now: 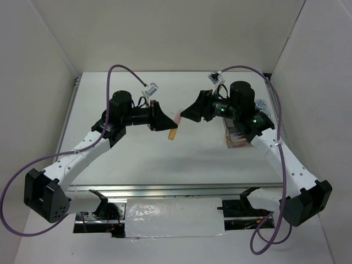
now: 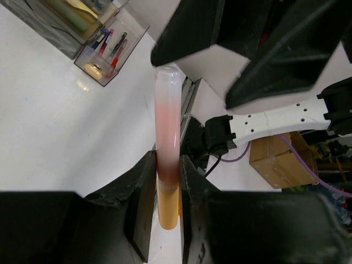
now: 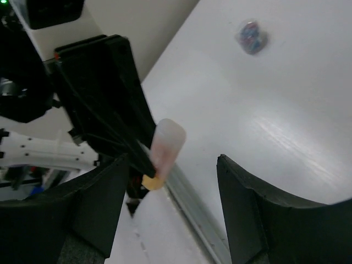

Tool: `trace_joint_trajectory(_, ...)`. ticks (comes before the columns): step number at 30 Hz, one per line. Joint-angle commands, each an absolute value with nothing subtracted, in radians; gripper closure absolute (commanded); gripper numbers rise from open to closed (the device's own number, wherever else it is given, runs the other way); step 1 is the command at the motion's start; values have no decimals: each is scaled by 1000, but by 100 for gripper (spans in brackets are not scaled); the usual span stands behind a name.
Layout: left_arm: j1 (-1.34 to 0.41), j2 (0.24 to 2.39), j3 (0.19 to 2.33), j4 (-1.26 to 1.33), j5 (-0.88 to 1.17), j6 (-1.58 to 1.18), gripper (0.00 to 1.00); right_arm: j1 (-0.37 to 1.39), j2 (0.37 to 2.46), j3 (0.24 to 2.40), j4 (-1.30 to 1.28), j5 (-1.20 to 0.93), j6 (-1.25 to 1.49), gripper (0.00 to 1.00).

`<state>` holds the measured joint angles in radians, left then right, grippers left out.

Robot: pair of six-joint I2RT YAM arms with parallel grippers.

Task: Sort the stationery into containers
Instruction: Place the pen in the storage box.

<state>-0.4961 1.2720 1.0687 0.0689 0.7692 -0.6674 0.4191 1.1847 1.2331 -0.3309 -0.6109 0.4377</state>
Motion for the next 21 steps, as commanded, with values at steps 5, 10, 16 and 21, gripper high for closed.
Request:
trace_joint_trajectory(5,-502,1249,1060,166,776,-716,100,509,1173,1178,-149,-672,687,29)
trace_joint_trajectory(10,-503,1249,1058,193,778,-745,100,523,1187,1187,-167,-586,710,45)
trace_joint_trajectory(16,-503,1249,1049,216,772,-768,100,523,1215,1229,-198,-509,736,55)
trace_joint_trajectory(21,-503,1250,1045,229,769,-782,100,535,1242,1249,-198,-479,758,55)
